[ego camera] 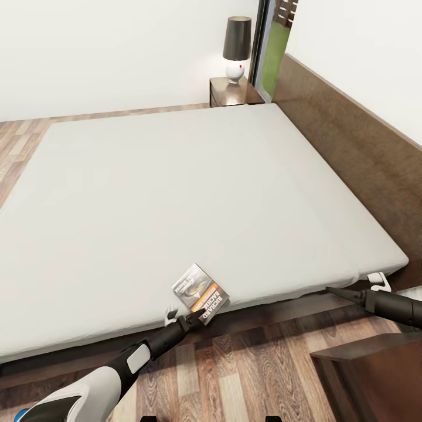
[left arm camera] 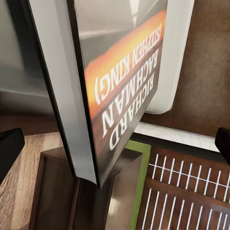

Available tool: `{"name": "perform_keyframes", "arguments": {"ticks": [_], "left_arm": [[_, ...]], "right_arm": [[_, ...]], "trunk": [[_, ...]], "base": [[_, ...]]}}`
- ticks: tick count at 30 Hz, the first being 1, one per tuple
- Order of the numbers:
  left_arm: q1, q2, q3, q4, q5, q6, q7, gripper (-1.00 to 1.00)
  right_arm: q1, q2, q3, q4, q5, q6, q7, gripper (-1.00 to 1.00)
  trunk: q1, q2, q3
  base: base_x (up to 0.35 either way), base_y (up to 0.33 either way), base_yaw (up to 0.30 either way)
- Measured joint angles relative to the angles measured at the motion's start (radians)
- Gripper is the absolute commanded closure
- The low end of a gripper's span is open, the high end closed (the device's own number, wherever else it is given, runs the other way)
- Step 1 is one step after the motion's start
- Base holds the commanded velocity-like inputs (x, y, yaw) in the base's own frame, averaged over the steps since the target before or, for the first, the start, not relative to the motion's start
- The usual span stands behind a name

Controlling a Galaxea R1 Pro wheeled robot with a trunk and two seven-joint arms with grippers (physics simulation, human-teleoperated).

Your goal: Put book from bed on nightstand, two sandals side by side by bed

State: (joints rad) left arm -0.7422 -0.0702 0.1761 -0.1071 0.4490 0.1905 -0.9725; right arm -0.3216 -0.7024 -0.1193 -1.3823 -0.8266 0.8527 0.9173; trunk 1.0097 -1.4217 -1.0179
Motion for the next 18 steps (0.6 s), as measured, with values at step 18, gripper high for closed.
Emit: {"name": "perform_keyframes", "arguments": {"ticks": [18], "left_arm": [[0.000,-0.001,0.000,0.000,0.000,0.000,0.002,-1.00]], "right_arm": [[0.000,0.000,0.000,0.000,0.000,0.000,0.000,-1.00]], "trunk": [[0.000,0.000,0.000]], "base": [[0.000,0.000,0.000]]}}
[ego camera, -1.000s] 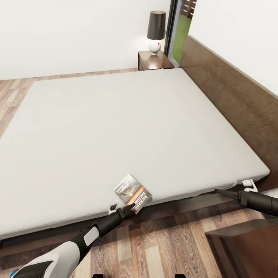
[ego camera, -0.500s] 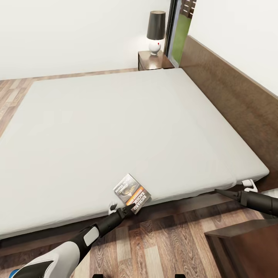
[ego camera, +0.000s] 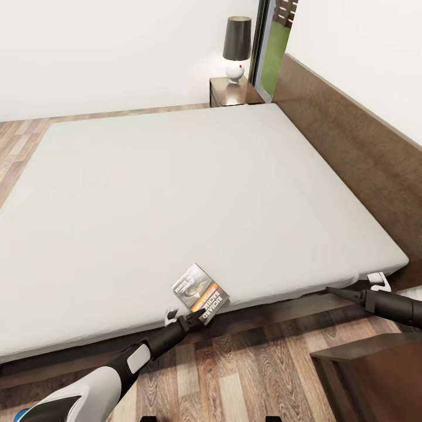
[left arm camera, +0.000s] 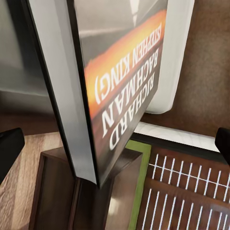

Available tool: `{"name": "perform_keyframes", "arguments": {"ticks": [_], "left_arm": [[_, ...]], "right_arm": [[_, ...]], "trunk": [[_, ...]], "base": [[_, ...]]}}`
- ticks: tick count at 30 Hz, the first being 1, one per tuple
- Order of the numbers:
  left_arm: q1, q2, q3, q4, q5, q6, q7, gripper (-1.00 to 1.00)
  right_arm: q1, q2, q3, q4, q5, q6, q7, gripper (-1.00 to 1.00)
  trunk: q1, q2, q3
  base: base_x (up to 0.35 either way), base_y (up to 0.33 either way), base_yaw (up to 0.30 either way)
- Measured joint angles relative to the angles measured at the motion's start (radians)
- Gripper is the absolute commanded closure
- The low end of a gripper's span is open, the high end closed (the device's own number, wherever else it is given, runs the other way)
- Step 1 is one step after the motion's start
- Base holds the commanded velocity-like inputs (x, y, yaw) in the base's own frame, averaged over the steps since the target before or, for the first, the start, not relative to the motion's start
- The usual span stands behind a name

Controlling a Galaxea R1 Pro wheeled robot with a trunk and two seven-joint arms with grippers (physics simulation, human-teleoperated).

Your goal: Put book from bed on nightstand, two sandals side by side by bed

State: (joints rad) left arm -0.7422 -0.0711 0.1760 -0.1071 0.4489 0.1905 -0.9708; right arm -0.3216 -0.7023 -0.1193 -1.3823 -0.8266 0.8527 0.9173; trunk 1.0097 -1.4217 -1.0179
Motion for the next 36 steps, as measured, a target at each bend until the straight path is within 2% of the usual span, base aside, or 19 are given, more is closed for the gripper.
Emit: {"name": "perform_keyframes", "arguments": {"ticks": [25,26,36], "left_arm": [[0.000,-0.007,0.001,0.000,0.000,0.000,0.000,-1.00],[0.000,-0.007,0.001,0.000,0.000,0.000,0.000,1.00],[0.000,-0.007,0.002,0.000,0.001,0.002,-0.001,1.00]], "right_arm": [[0.000,0.000,0.000,0.000,0.000,0.000,0.000,-1.00],[0.000,0.000,0.000,0.000,0.000,0.000,0.000,-1.00],[0.000,0.000,0.000,0.000,0.000,0.000,0.000,-1.00]], "trunk": [[0.000,0.000,0.000],[0.000,0.000,0.000],[0.000,0.000,0.000]], "base": [[0.000,-0.030,0.000],[0.000,0.000,0.000],[0.000,0.000,0.000]]}}
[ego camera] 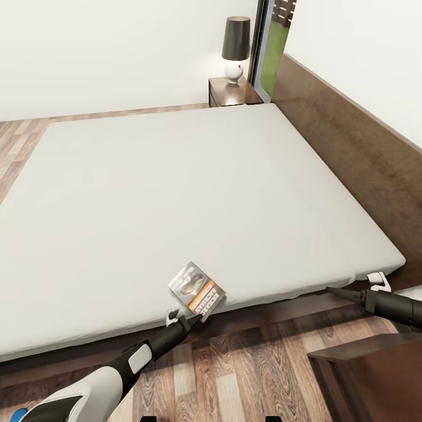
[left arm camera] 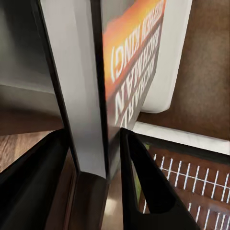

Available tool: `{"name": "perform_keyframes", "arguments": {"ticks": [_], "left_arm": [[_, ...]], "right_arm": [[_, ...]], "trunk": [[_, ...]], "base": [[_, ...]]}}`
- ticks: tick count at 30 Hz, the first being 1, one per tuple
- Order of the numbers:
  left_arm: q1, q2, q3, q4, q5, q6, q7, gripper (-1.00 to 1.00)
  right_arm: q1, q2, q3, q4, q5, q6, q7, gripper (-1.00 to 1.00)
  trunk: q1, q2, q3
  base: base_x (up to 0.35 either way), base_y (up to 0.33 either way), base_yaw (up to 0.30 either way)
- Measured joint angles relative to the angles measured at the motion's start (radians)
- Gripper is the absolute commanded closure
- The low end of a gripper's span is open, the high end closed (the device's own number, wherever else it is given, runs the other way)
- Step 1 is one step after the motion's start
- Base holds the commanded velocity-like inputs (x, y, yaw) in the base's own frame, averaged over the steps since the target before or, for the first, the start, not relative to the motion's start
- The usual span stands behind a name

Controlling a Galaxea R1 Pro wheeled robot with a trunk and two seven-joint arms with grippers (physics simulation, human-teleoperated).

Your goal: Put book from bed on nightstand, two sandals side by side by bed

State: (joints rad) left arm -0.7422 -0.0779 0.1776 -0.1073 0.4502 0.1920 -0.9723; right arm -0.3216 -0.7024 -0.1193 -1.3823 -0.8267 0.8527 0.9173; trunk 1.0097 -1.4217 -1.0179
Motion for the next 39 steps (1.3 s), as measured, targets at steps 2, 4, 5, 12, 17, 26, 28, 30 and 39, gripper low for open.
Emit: {"name": "perform_keyframes", "arguments": {"ticks": [2,4,5,12,17,26,28,30,39], "left_arm": [[0.000,0.000,0.000,0.000,0.000,0.000,0.000,1.00],[0.000,0.000,-0.001,0.000,0.000,0.000,0.000,1.00],[0.000,0.000,0.000,0.000,0.000,0.000,0.000,1.00],[0.000,0.000,-0.001,0.000,0.000,0.000,0.000,1.00],[0.000,0.000,-0.002,-0.001,0.000,0.000,-0.001,1.00],[0.000,0.000,-0.002,-0.001,-0.003,-0.001,-0.003,1.00],[0.000,0.000,-0.002,-0.001,-0.003,0.000,-0.004,1.00],[0.000,0.000,-0.002,-0.001,-0.003,0.000,-0.004,1.00],[0.000,0.001,-0.002,-0.003,-0.004,0.000,-0.005,1.00]], "right_arm": [[0.000,0.000,0.000,0.000,0.000,0.000,0.000,-1.00],[0.000,0.000,0.000,0.000,0.000,0.000,0.000,-1.00],[0.000,0.000,0.000,0.000,0.000,0.000,0.000,-1.00],[0.000,0.000,0.000,0.000,0.000,0.000,0.000,-1.00],[0.000,0.000,0.000,0.000,0.000,0.000,0.000,-1.00],[0.000,0.000,0.000,0.000,0.000,0.000,0.000,-1.00],[0.000,0.000,0.000,0.000,0.000,0.000,0.000,-1.00],[0.000,0.000,0.000,0.000,0.000,0.000,0.000,-1.00],[0.000,0.000,0.000,0.000,-0.001,0.000,0.000,-1.00]], "trunk": [[0.000,0.000,0.000],[0.000,0.000,0.000],[0.000,0.000,0.000],[0.000,0.000,0.000],[-0.011,0.021,0.009],[-0.046,0.084,0.038],[-0.054,0.098,0.044],[-0.061,0.112,0.050],[-0.096,0.175,0.078]], "base": [[0.000,0.000,0.000],[0.000,0.000,0.000],[0.000,0.000,0.000],[0.000,0.000,0.000],[0.000,0.000,0.000],[0.000,0.000,0.000],[0.000,0.000,0.000],[0.000,0.000,0.000],[0.000,0.000,0.000]]}}
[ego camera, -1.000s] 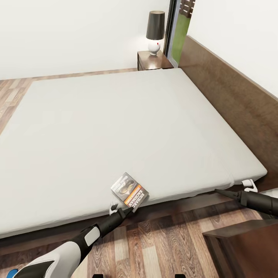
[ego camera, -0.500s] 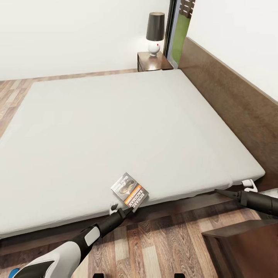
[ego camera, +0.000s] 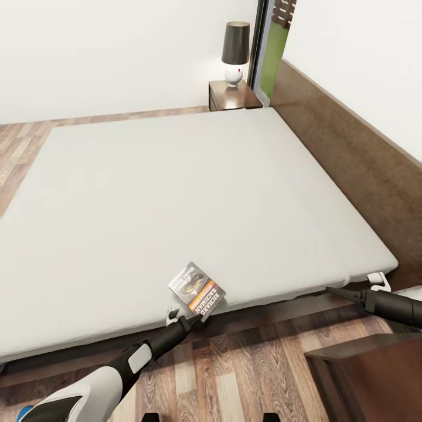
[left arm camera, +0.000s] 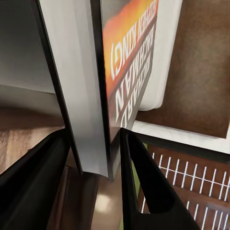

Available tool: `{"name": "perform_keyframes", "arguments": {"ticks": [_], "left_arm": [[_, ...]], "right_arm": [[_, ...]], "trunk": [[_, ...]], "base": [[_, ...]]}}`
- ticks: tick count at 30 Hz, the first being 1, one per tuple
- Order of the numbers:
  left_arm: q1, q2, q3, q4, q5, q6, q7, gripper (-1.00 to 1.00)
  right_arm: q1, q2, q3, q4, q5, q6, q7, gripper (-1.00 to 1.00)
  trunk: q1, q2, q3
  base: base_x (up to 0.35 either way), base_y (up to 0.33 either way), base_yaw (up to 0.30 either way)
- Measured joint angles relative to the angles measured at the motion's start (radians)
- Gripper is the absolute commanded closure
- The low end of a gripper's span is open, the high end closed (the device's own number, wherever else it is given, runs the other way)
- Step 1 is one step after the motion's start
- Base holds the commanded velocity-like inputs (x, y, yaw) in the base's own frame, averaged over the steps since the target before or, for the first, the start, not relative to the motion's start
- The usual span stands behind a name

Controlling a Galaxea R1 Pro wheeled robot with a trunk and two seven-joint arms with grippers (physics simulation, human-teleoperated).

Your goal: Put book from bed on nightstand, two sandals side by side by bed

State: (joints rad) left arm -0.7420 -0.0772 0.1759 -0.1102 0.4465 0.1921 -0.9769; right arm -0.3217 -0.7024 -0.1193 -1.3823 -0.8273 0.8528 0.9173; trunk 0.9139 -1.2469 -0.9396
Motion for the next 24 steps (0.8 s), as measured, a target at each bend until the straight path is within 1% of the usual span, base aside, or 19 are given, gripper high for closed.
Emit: {"name": "perform_keyframes", "arguments": {"ticks": [8,9,12,16,17,18,21,22,24], "left_arm": [[0.000,0.008,0.002,-0.002,0.000,0.002,-0.001,1.00],[0.000,0.011,0.002,-0.003,0.000,0.002,-0.001,1.00],[0.000,0.035,0.006,-0.004,0.000,0.005,-0.005,1.00],[0.000,0.084,0.003,-0.010,-0.004,0.079,-0.008,1.00],[0.000,0.102,0.001,-0.016,-0.007,0.096,-0.008,1.00],[0.000,0.117,0.006,-0.021,-0.005,0.104,-0.009,1.00],[0.000,0.171,-0.004,-0.026,-0.007,0.112,-0.012,1.00],[0.000,0.189,-0.006,-0.026,-0.006,0.113,-0.028,1.00],[0.000,0.216,-0.011,-0.025,-0.006,0.115,-0.085,1.00]], "right_arm": [[0.000,0.000,0.000,0.000,0.000,0.000,0.000,-1.00],[0.000,0.000,0.000,0.000,0.001,0.000,0.000,-1.00],[0.000,0.000,0.000,0.000,0.001,0.000,0.000,-1.00],[0.000,0.000,0.000,0.001,0.001,0.000,0.000,-1.00],[0.000,0.000,0.000,0.001,0.001,0.000,0.000,-1.00],[0.000,0.000,0.000,0.001,0.000,0.000,0.000,-1.00],[0.000,0.001,0.000,0.002,0.000,0.000,0.000,-1.00],[0.000,0.001,0.000,0.002,0.000,0.000,0.000,-1.00],[0.000,0.001,0.001,0.002,0.000,0.000,-0.002,-1.00]], "trunk": [[-0.031,0.056,0.025],[-0.035,0.063,0.028],[-0.046,0.084,0.038],[-0.061,0.112,0.050],[-0.065,0.119,0.053],[-0.069,0.126,0.056],[-0.081,0.147,0.066],[-0.084,0.154,0.069],[-0.092,0.168,0.075]], "base": [[0.000,0.000,0.000],[0.000,0.000,0.000],[0.000,0.000,0.000],[0.000,0.000,0.000],[0.000,0.000,0.000],[0.000,0.000,0.000],[0.000,0.000,0.000],[0.000,0.000,0.000],[0.000,0.000,0.000]]}}
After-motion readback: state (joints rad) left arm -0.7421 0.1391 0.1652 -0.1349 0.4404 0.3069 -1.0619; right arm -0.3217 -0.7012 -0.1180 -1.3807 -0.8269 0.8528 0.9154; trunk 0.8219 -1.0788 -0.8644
